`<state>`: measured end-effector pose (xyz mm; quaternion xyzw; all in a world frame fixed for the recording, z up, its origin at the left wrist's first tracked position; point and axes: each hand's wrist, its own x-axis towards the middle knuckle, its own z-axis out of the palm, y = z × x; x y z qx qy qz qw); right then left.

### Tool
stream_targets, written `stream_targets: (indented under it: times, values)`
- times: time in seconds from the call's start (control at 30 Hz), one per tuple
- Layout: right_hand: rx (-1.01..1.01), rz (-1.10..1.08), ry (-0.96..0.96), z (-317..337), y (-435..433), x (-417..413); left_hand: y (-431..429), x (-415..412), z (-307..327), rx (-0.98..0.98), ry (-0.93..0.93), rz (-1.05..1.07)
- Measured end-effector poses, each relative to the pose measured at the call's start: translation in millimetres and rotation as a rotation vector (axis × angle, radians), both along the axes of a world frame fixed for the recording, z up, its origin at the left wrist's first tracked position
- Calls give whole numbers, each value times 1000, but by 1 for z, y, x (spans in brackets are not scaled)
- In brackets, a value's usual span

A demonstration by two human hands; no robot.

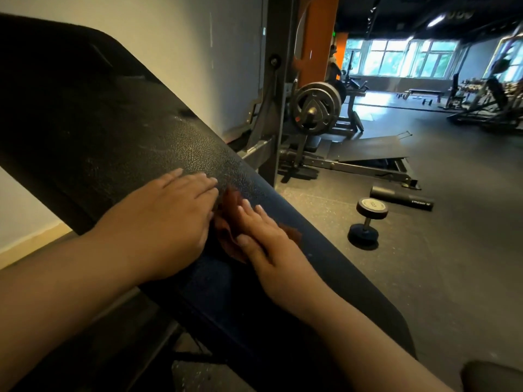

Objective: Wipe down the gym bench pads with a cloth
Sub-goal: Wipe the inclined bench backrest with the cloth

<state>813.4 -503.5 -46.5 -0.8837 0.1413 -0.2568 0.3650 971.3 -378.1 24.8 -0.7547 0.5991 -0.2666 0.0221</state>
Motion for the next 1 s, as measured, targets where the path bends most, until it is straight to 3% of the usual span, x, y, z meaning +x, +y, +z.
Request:
stream_targets:
  times: [0.2, 0.4, 0.47, 0.6, 0.8, 1.0]
  values:
    - [267, -416, 80, -48, -62, -79, -1, -2, -2, 17, -58, 9]
    - [159, -167, 60, -30, 0, -59, 0, -3, -2, 14, -54, -2]
    - [144, -209, 44, -38, -17, -65, 1, -4, -2, 7, -45, -9]
    - [324, -442, 105, -39, -53, -71, 0, -5, -3, -7, -24, -14]
    - [411, -309, -20, -28, -39, -68, -3, -4, -4, -15, -27, -6]
    - [351, -332, 56, -23, -35, -54, -1, -10, -2, 38, -10, 10]
